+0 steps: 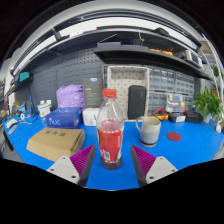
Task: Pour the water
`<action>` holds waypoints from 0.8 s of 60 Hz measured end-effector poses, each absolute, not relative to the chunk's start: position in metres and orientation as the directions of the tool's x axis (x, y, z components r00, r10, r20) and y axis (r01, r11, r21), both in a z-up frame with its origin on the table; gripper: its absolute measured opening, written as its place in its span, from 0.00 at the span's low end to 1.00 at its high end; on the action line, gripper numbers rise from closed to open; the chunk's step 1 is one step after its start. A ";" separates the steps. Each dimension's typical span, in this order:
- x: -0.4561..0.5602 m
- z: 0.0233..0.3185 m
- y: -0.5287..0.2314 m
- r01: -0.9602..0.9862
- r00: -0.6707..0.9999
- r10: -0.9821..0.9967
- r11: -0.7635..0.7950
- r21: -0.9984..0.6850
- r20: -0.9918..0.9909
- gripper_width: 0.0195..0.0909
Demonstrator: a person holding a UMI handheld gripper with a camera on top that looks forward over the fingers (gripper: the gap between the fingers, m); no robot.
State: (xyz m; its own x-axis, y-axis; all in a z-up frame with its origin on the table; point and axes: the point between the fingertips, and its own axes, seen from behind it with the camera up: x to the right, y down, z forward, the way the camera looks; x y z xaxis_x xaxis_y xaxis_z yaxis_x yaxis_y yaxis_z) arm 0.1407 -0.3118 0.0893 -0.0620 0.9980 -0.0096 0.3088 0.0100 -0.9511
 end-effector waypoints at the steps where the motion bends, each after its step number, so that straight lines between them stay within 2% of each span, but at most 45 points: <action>1: 0.137 0.089 -0.312 0.306 -0.060 0.998 0.008 -0.952 -0.011 0.72; 20: 0.074 0.083 -0.324 0.276 -0.066 0.998 0.022 -0.961 0.003 0.71; 23: 0.069 0.082 -0.326 0.263 -0.071 0.997 0.023 -0.965 0.004 0.68; 25: 0.067 0.084 -0.326 0.244 -0.067 0.998 0.013 -0.970 -0.004 0.50; 26: 0.066 0.084 -0.326 0.239 -0.066 0.998 0.006 -0.971 -0.010 0.46; 33: 0.061 0.083 -0.325 0.208 -0.069 0.997 -0.001 -0.978 -0.016 0.39; 36: 0.061 0.083 -0.325 0.206 -0.074 0.997 0.015 -0.978 0.000 0.33; 37: 0.063 0.084 -0.327 0.208 -0.071 0.997 0.019 -0.978 0.004 0.32; 38: 0.063 0.083 -0.326 0.207 -0.073 0.997 0.022 -0.978 0.007 0.38; 39: 0.062 0.082 -0.325 0.208 -0.071 0.997 0.024 -0.978 0.010 0.27; 48: 0.064 0.082 -0.324 0.207 -0.078 0.997 0.001 -0.978 -0.015 0.25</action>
State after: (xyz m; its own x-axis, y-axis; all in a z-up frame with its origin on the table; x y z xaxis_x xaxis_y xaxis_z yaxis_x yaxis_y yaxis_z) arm 0.0636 -0.3243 0.0822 -0.0777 0.9969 -0.0155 0.2069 0.0010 -0.9784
